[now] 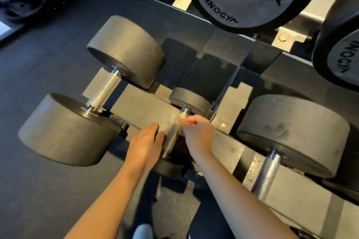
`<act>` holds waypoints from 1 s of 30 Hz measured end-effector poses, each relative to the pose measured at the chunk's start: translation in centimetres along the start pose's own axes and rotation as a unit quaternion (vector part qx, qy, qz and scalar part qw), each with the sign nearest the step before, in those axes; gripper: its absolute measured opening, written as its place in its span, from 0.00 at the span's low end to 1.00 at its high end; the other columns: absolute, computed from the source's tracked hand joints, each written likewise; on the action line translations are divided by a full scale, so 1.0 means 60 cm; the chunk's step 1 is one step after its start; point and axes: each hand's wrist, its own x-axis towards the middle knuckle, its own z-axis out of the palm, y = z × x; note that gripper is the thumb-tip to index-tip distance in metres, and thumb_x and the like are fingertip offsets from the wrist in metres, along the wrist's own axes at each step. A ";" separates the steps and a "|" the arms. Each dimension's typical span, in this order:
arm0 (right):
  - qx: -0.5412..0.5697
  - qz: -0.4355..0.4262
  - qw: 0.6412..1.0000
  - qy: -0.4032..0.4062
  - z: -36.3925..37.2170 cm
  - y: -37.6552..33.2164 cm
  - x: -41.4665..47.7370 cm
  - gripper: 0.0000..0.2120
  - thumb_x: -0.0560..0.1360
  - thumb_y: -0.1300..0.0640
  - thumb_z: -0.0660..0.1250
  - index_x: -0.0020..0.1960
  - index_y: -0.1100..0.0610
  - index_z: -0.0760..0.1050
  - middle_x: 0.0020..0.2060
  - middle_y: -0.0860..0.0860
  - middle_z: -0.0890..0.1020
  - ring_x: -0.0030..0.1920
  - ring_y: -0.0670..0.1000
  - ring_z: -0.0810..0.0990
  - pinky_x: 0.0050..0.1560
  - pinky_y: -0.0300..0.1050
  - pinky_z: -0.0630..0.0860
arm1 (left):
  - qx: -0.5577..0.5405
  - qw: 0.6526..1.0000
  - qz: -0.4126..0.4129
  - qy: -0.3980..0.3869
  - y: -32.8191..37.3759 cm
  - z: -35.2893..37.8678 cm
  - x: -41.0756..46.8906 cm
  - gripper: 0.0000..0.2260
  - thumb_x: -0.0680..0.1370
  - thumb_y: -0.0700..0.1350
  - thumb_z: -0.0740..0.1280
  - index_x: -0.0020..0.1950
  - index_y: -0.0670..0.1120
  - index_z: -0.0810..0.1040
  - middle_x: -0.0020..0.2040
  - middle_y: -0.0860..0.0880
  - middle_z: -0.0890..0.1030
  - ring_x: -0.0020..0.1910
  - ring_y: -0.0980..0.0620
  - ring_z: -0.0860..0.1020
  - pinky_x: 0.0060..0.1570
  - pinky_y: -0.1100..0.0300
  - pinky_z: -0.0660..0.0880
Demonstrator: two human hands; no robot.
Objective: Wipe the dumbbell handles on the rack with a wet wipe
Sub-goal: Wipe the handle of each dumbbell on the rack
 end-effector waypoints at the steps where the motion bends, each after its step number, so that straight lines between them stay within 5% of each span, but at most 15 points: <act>1: 0.003 -0.001 1.000 0.028 0.003 -0.003 0.006 0.04 0.75 0.57 0.68 0.42 0.55 0.81 0.34 0.43 0.77 0.37 0.41 0.75 0.37 0.27 0.67 | -0.011 1.000 -0.004 0.002 0.000 0.000 0.000 0.22 0.83 0.54 0.52 0.76 0.50 0.61 0.74 0.50 0.65 0.72 0.49 0.64 0.72 0.52 0.59; 7: 0.000 -0.010 0.999 0.033 0.028 0.019 -0.033 0.04 0.76 0.56 0.67 0.45 0.55 0.80 0.38 0.46 0.80 0.41 0.43 0.77 0.43 0.33 0.70 | -0.056 0.998 0.003 0.001 -0.004 0.004 0.002 0.16 0.83 0.51 0.54 0.66 0.46 0.69 0.63 0.48 0.74 0.63 0.48 0.71 0.61 0.53 0.66; 11: -0.002 0.006 1.000 0.006 0.026 0.021 -0.041 0.04 0.75 0.56 0.69 0.46 0.56 0.81 0.39 0.47 0.80 0.43 0.45 0.77 0.47 0.38 0.72 | -0.011 0.999 0.042 -0.031 -0.019 0.012 0.014 0.23 0.83 0.54 0.51 0.76 0.47 0.58 0.75 0.48 0.62 0.74 0.51 0.60 0.72 0.55 0.56; 18: 0.007 0.018 0.991 0.131 0.038 -0.012 -0.029 0.06 0.76 0.57 0.67 0.51 0.53 0.81 0.44 0.44 0.81 0.45 0.40 0.76 0.47 0.29 0.69 | 0.112 0.986 0.123 -0.031 -0.042 -0.017 0.069 0.24 0.83 0.54 0.48 0.78 0.46 0.53 0.77 0.47 0.57 0.75 0.49 0.57 0.74 0.47 0.55; 21: -0.005 0.012 0.995 0.095 0.047 -0.002 -0.059 0.06 0.76 0.57 0.68 0.52 0.54 0.81 0.44 0.45 0.80 0.45 0.41 0.76 0.49 0.30 0.71 | 0.182 0.970 0.159 -0.018 -0.060 -0.027 0.099 0.23 0.83 0.54 0.49 0.76 0.45 0.56 0.76 0.46 0.61 0.72 0.47 0.62 0.71 0.49 0.61; 24: -0.030 -0.005 0.998 0.050 0.046 0.010 -0.082 0.09 0.75 0.59 0.69 0.54 0.55 0.81 0.46 0.47 0.78 0.45 0.39 0.74 0.49 0.24 0.67 | 0.230 0.957 0.172 -0.030 -0.075 -0.018 0.102 0.24 0.83 0.54 0.49 0.77 0.46 0.54 0.78 0.48 0.53 0.76 0.48 0.55 0.73 0.51 0.58; 27: -0.045 -0.012 0.996 0.077 0.044 0.003 -0.063 0.03 0.75 0.57 0.69 0.47 0.54 0.81 0.43 0.46 0.79 0.45 0.41 0.74 0.50 0.30 0.68 | 0.223 0.958 0.174 -0.048 -0.079 -0.017 0.105 0.24 0.83 0.53 0.47 0.78 0.48 0.51 0.79 0.51 0.47 0.77 0.49 0.48 0.73 0.52 0.53; 30: -0.016 -0.016 0.983 0.183 0.052 -0.012 -0.032 0.05 0.75 0.59 0.68 0.40 0.55 0.80 0.35 0.42 0.75 0.39 0.38 0.72 0.42 0.23 0.64 | 0.234 0.954 0.180 -0.050 -0.079 -0.022 0.107 0.23 0.83 0.53 0.47 0.78 0.48 0.51 0.79 0.51 0.47 0.77 0.50 0.47 0.73 0.53 0.52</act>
